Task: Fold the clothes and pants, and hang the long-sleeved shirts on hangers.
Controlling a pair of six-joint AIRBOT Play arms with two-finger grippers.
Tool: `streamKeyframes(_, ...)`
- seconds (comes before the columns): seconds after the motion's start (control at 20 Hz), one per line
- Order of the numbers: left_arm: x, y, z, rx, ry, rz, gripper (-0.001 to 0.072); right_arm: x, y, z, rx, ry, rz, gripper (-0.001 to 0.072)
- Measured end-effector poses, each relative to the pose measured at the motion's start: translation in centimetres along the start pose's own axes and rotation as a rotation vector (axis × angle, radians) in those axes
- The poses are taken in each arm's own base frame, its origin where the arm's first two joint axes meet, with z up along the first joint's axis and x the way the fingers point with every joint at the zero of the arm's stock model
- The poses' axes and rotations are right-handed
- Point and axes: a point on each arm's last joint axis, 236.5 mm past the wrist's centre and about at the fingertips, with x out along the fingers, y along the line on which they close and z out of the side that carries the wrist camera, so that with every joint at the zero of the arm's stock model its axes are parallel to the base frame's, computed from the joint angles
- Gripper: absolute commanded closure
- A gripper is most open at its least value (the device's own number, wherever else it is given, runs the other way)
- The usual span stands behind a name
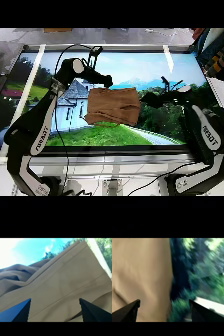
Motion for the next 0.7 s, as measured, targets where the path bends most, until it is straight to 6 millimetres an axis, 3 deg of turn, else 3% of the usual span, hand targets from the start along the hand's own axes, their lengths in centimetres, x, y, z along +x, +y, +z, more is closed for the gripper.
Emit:
streamKeyframes(0.25, -0.2, 0.2, -1.3, 0.001, 0.057, 0.0, 0.0009, 4.5, 0.0, -0.5, 0.092, 0.047, -0.008, 0.0047)
streamKeyframes(0.4, -0.3, 0.2, -2.0, -0.001, 0.083, -0.002, 0.0009, 5.7, -0.4, -0.5, 0.141, 0.061, -0.017, 0.0061)
streamKeyframes(0.5, -0.3, 0.3, -2.1, -0.003, 0.09, -0.002, 0.0008, 6.4, -0.5, -0.8, 0.146, 0.071, -0.033, 0.0107)
streamKeyframes(0.6, -0.4, 0.5, -2.2, -0.005, 0.096, -0.001, 0.0008, 7.5, 0.3, -1.7, 0.144, 0.097, -0.031, 0.0246)
streamKeyframes(0.65, -0.4, 0.5, -2.3, -0.005, 0.096, 0.0, 0.0008, 8.2, 0.9, -2.4, 0.136, 0.115, -0.029, 0.0414)
streamKeyframes(0.7, -0.4, 0.6, -2.3, -0.007, 0.096, 0.001, 0.0008, 8.9, 1.5, -3.0, 0.124, 0.128, -0.028, 0.0673)
